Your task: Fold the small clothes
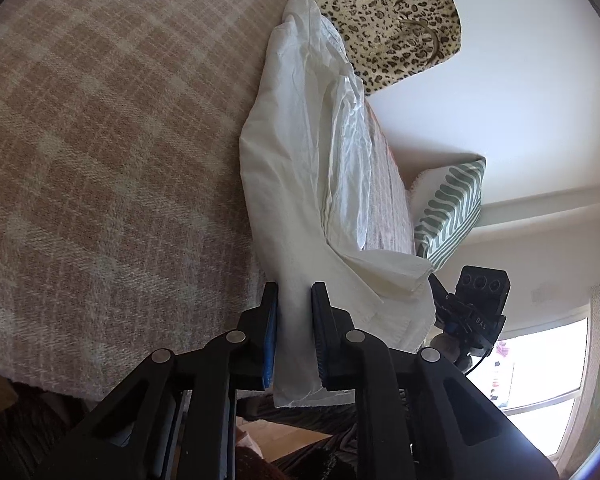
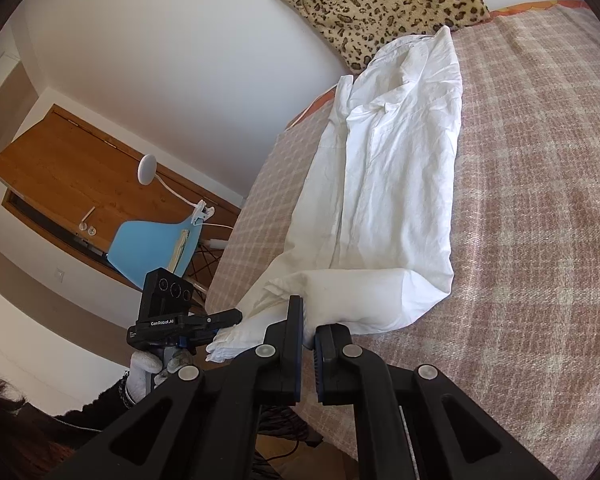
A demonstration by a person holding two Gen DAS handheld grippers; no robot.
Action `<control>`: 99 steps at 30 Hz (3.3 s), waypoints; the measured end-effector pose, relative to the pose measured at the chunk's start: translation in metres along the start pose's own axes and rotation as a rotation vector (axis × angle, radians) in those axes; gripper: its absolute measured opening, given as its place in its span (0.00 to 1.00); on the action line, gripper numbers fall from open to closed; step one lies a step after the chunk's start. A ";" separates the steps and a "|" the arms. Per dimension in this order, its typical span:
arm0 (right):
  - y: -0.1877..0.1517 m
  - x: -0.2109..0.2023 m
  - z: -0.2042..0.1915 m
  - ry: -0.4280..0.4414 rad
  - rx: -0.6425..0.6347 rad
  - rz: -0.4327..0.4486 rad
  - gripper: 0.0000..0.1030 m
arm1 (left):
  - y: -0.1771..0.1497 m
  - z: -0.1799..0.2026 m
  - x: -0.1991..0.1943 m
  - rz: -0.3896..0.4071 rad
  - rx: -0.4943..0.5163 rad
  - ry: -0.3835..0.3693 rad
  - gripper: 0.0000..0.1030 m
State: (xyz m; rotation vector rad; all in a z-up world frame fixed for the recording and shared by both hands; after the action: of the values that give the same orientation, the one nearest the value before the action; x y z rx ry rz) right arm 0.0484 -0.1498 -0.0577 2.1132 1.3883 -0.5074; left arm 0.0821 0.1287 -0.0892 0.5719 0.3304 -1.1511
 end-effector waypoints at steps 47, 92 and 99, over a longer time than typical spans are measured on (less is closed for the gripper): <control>0.138 0.040 0.043 -0.284 0.088 0.103 0.25 | 0.147 -0.007 0.053 0.149 0.029 0.166 0.42; 0.040 0.010 0.009 -0.362 -0.221 -0.001 0.12 | 0.104 0.081 0.100 0.065 0.595 0.364 0.41; 0.056 0.029 -0.029 -0.448 -0.415 0.103 0.31 | 0.083 0.083 0.092 0.068 0.690 0.451 0.41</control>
State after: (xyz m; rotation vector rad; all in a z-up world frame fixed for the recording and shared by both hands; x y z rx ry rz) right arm 0.1116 -0.1278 -0.0387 1.6047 1.0189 -0.5536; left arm 0.1907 0.0340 -0.0490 1.4490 0.2883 -1.0510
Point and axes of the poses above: each gripper's, at about its wrist camera, not at the fingertips, and x roughly the way its jaws point, z to its right, y to its top, the point moved 1 cm from there along x, roughly the way its jaws point, and after that the axes turned 10 degrees about x, right-handed, at the moved point
